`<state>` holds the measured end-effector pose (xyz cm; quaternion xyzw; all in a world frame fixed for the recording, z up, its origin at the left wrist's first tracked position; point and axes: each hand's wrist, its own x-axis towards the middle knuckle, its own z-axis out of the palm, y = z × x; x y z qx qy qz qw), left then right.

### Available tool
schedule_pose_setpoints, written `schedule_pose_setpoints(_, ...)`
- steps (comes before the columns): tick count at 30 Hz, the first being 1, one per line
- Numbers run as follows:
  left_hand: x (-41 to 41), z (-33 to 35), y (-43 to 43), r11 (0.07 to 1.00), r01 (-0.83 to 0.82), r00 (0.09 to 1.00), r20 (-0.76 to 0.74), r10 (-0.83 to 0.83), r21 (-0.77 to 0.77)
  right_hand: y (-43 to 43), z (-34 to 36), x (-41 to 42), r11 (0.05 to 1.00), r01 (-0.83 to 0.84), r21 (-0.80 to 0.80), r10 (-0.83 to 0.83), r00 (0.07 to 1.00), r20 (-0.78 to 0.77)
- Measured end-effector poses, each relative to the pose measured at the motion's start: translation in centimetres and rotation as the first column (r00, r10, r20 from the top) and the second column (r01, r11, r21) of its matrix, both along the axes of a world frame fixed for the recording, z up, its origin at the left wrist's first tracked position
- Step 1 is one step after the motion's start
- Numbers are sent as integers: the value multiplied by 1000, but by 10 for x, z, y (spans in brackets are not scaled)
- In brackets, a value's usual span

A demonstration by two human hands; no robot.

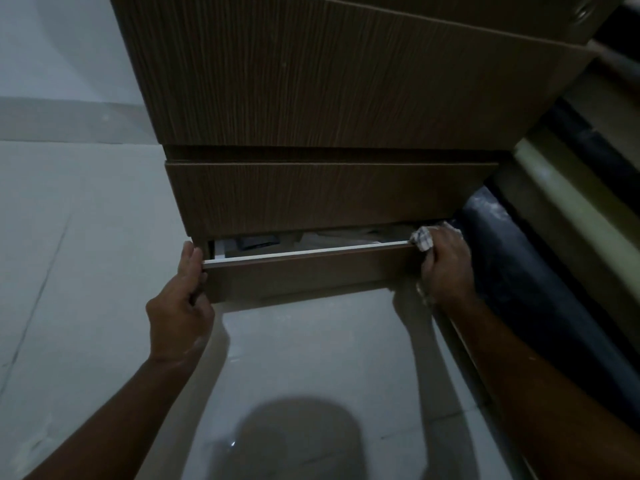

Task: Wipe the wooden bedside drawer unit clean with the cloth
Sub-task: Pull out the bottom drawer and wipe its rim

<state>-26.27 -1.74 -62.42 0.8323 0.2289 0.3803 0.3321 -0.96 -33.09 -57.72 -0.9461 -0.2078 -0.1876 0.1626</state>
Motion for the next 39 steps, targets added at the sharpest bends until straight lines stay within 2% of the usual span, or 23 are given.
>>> schedule_pose_setpoints(4, 1, -2, 3, 1000, 9, 1000, 14, -9, 18, 3, 14, 12, 966, 99, -239, -107, 994, -20)
schedule_pose_setpoints(7, 2, -3, 5, 1000, 16, 1000, 5, -16, 1, 5, 20, 12, 964, 105, -243, -127, 989, -78)
schedule_pose_setpoints(10, 1, -2, 6, 999, 34, 999, 15, -34, -21, 9, 21, -5, 997, 82, -2, -82, 991, -110)
schedule_pose_setpoints(13, 1, -1, 4, 999, 40, 999, 17, -39, -28, 37, 28, -27, 979, 43, 199, -33, 998, -52)
schedule_pose_setpoints(16, 3, 1, 1, 999, 6, 1000, 23, -5, -48, 91, 44, -55, 892, -117, 436, 147, 989, -35)
schedule_pose_setpoints(19, 3, 3, -1, 998, 5, 1000, 22, -4, -57, 149, 51, -94, 804, -246, 541, 347, 933, -91)
schedule_pose_setpoints(21, 2, 4, 0, 998, 20, 1000, 22, -19, -57, 181, 42, -119, 820, -327, 470, 443, 883, -158)
schedule_pose_setpoints(23, 1, 5, 1, 998, 26, 999, 20, -25, -50, 203, 27, -144, 864, -403, 302, 472, 857, -206)
schedule_pose_setpoints(25, 1, 6, 2, 999, 33, 999, 17, -32, -33, 214, 9, -162, 870, -480, 109, 493, 853, -175)
schedule_pose_setpoints(27, 1, 5, 3, 999, 41, 999, 19, -40, -33, 217, -1, -169, 875, -485, 11, 482, 867, -125)
schedule_pose_setpoints(31, 2, -1, 5, 999, 27, 999, 22, -26, -30, 214, -4, -163, 893, -449, 44, 451, 891, -53)
schedule_pose_setpoints(39, 2, -4, 4, 999, 25, 998, 51, -22, -42, 139, 3, -105, 956, -294, 3, 293, 952, -85)
